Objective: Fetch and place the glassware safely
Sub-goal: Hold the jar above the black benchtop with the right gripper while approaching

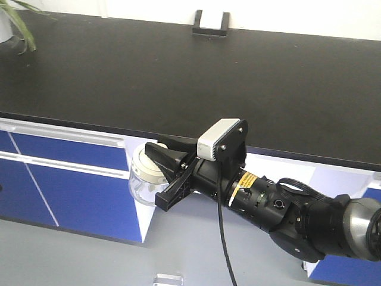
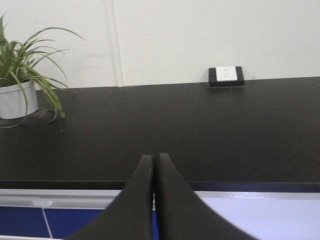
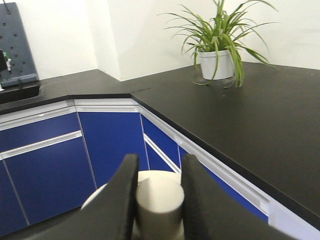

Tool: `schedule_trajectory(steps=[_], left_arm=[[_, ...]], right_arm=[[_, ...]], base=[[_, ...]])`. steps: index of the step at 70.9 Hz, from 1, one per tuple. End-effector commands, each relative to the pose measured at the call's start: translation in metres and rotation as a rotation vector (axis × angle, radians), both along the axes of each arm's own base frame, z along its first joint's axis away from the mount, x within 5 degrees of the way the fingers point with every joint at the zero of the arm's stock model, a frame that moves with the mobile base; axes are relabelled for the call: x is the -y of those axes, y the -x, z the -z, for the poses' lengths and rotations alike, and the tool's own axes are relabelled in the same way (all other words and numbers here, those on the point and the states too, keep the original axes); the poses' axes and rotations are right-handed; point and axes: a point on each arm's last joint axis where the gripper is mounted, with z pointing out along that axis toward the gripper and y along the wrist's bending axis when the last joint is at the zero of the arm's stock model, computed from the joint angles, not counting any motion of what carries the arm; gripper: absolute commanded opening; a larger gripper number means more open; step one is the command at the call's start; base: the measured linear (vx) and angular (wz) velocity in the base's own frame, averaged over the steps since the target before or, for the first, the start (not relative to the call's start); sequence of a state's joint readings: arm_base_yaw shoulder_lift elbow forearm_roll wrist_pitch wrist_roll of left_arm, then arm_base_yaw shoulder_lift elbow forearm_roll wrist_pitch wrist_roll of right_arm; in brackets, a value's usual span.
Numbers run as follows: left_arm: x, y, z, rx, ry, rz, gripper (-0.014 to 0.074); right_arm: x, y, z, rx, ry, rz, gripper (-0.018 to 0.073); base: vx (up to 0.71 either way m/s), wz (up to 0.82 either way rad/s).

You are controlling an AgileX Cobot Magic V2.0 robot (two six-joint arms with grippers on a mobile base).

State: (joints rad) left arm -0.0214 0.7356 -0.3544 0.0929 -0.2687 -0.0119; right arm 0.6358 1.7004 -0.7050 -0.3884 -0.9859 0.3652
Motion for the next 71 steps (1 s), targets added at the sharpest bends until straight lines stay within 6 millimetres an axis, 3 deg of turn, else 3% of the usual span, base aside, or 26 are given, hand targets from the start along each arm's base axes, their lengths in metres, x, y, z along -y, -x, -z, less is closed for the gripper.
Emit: schedule_trajectory(steps=[1, 43, 71], left_arm=[[0.001, -0.001, -0.016, 0.099, 0.019, 0.009, -0.0007], [0.001, -0.001, -0.016, 0.097, 0.019, 0.009, -0.0007], [0.001, -0.001, -0.016, 0.097, 0.019, 0.009, -0.0007]], right_arm=[[0.002, 0.0, -0.033, 0.124, -0.144, 0.004, -0.0003], [0.015, -0.013, -0.038, 0.145, -0.192, 0.199, -0.0003], [0.015, -0.013, -0.038, 0.143, -0.192, 0.202, -0.0003]], base=[[0.0, -0.18], [0.01, -0.01], [0.01, 0.01]])
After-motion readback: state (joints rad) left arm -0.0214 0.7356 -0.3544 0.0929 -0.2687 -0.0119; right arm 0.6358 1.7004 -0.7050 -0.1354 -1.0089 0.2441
